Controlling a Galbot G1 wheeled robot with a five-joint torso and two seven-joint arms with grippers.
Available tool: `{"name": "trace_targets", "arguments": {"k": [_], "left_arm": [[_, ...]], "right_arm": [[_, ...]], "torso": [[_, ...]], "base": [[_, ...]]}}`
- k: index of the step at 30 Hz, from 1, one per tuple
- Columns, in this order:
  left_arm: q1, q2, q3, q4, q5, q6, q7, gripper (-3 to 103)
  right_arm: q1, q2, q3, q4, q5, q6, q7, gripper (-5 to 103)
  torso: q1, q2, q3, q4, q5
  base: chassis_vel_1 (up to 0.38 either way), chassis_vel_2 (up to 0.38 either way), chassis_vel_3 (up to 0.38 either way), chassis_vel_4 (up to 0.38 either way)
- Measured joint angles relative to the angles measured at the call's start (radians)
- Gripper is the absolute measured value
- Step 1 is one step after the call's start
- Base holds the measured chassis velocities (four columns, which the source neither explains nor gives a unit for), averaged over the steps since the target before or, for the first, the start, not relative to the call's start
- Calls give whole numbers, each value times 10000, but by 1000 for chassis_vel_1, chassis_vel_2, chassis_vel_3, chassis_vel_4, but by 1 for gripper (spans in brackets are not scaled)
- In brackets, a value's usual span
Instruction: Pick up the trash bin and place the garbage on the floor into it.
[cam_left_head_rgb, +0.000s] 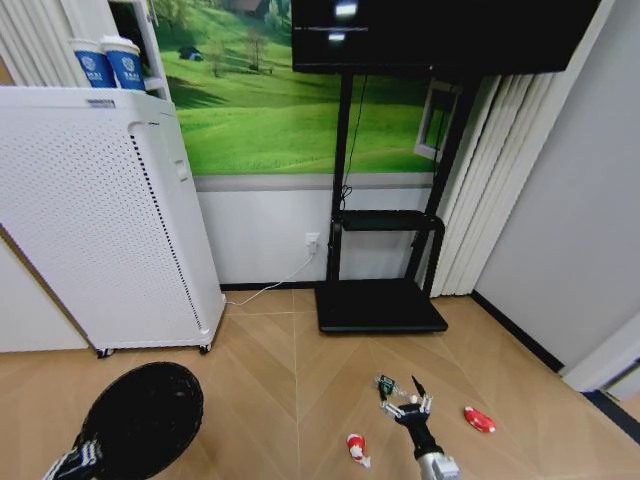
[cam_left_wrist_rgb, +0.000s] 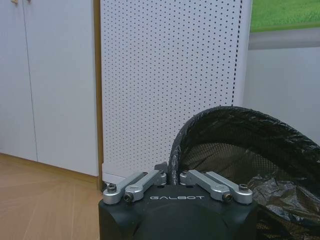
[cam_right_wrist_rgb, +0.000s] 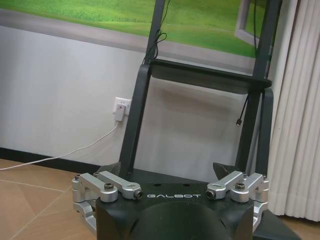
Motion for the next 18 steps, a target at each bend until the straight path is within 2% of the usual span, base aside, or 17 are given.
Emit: {"name": "trace_targets", "arguments": {"k": [6, 8, 18], "left_arm": [[1, 2, -18, 163, -40, -59, 81, 6], [-58, 30, 76, 223, -32, -71, 88, 6], [-65, 40, 295, 210, 74, -74, 151, 6]], "right_arm": [[-222, -36, 172, 145, -19, -58, -12, 100], [-557, 55, 270, 197, -24, 121, -12, 100], [-822, 169, 396, 226, -25, 328, 47, 100]], "torso": [[0, 1, 1, -3, -1], [0, 0, 0, -5, 0], [0, 1, 0, -2, -1]], "base": [[0, 0, 0, 0], [16, 35, -36, -26], [118, 143, -112, -155]]}}
